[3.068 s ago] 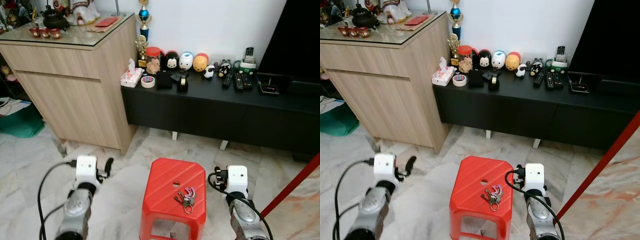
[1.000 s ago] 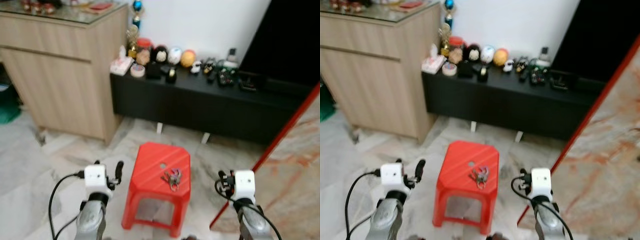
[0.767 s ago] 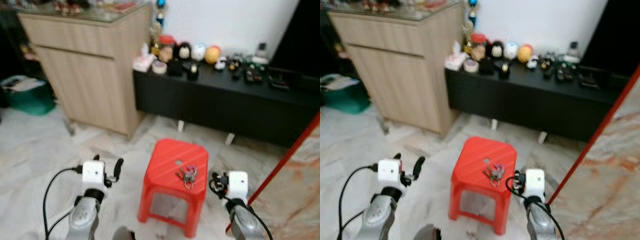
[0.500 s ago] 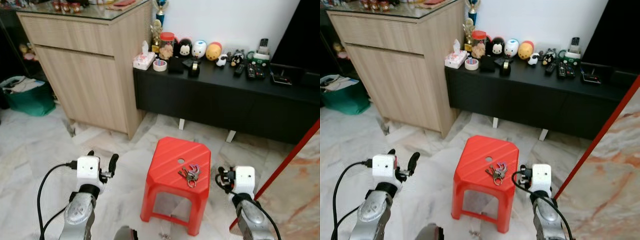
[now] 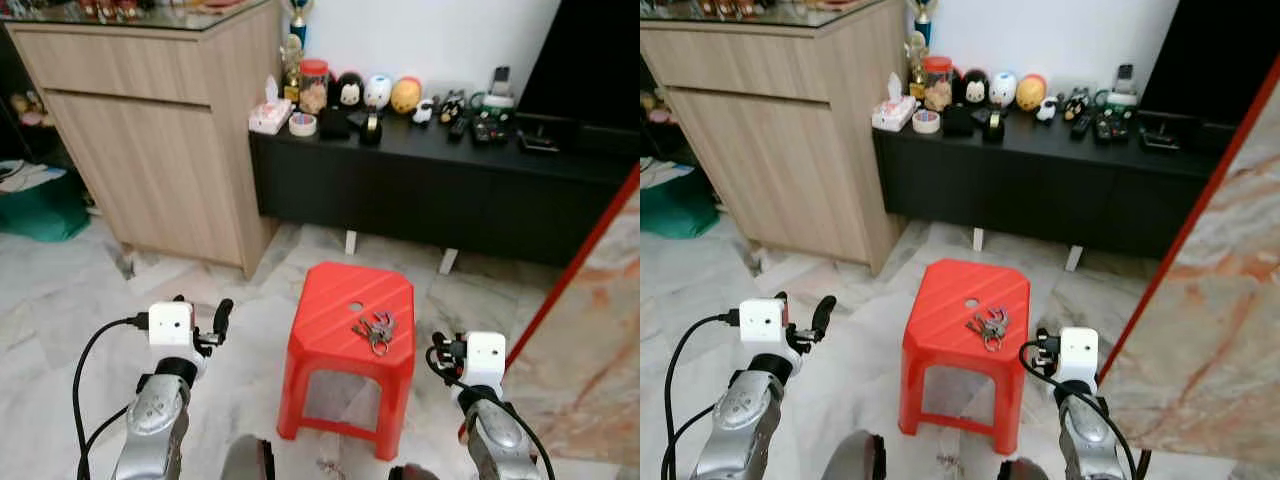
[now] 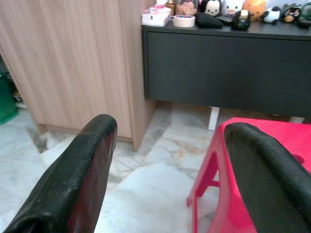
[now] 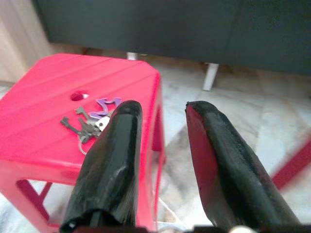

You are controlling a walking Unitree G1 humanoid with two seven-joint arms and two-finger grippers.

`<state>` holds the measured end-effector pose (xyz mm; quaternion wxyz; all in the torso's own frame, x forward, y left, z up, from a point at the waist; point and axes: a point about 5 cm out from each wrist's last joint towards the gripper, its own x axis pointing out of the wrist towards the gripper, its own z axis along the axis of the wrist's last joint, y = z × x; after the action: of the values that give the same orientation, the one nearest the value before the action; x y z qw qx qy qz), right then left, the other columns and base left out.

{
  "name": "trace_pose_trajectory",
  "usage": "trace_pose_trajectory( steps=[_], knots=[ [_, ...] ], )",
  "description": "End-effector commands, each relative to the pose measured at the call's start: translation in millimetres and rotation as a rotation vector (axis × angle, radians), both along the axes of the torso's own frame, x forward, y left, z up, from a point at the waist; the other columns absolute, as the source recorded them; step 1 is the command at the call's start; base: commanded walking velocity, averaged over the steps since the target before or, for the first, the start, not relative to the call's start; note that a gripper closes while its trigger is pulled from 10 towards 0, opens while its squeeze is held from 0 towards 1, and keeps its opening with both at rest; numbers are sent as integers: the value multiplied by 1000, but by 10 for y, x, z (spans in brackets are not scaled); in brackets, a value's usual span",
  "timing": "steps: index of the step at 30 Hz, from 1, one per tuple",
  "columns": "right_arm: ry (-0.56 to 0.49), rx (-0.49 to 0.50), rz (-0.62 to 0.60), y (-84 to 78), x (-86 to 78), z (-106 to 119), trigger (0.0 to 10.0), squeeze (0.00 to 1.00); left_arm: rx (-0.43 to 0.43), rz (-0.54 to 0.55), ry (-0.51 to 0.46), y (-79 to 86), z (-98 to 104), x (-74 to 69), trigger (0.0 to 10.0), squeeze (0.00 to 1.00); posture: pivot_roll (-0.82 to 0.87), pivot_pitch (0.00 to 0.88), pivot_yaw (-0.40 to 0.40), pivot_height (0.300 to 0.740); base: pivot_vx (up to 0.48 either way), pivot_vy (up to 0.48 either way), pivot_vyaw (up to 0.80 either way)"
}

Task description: Hang keys on a hook

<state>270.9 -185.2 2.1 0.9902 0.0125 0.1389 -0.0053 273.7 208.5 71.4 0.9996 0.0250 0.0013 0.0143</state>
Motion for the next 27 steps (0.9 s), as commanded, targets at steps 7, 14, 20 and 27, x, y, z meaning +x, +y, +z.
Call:
trace_pose_trajectory(
  steps=[7, 14, 20, 27],
  knots=[
    [-14, -33, 37, -18, 70, 68, 10000, 0, 16, -8, 9, -35, 26, 33, 10000, 0, 87, 0, -52, 614, 0, 0, 0],
    [-28, -16, 53, 9, 55, 73, 10000, 0, 19, -22, 6, -61, 53, 56, 10000, 0, 83, 0, -43, 614, 0, 0, 457],
    [-20, -1, 55, 25, 51, 62, 10000, 0, 23, -31, 6, -63, 65, 71, 10000, 0, 79, 0, -39, 614, 264, 0, 0],
    [-32, -12, 74, 38, 59, 77, 10000, 0, 25, -35, 5, -62, 78, 88, 10000, 0, 81, 0, -37, 614, 288, 0, 158]
  ],
)
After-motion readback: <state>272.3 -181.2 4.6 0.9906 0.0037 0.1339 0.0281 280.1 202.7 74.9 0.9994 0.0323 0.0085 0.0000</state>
